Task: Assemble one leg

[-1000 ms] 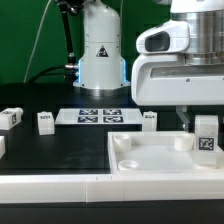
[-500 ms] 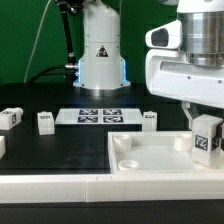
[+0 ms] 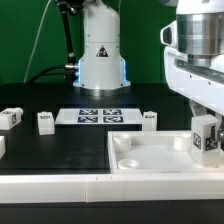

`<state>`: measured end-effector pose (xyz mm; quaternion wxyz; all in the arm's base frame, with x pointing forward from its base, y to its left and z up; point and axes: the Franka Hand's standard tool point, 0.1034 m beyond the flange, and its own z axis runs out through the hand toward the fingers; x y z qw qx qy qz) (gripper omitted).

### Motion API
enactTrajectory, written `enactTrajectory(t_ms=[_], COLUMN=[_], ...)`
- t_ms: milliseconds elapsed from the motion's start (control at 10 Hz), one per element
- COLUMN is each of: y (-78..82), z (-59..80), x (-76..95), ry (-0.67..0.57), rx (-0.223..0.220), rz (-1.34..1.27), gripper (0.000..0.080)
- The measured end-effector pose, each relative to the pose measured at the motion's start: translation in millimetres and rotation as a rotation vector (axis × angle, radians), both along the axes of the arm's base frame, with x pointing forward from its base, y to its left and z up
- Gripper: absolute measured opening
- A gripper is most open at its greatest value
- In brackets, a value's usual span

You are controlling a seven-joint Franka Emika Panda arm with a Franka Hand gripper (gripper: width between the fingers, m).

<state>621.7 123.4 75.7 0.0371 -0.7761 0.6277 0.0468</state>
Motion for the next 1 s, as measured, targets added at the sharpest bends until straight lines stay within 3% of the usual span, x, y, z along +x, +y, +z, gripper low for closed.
enactTrajectory(t_ms=[100, 200, 300, 400, 1000], y=[0.6, 0.8, 0.7, 0.7, -1.9], z=[-0.3, -0.4, -0.4, -0.4, 0.2], x=[-0.3, -0.3, -0.3, -0.3, -0.6], ry=[-0.003, -0.008, -0.013, -0.022, -0.09], rx=[0.001, 0.002, 0.006, 0.007, 0.031], rz=[0.027, 0.077, 0.121, 0.191, 0.899], gripper=[0.0293, 0.0482, 0.0482, 0.0617, 0.0649])
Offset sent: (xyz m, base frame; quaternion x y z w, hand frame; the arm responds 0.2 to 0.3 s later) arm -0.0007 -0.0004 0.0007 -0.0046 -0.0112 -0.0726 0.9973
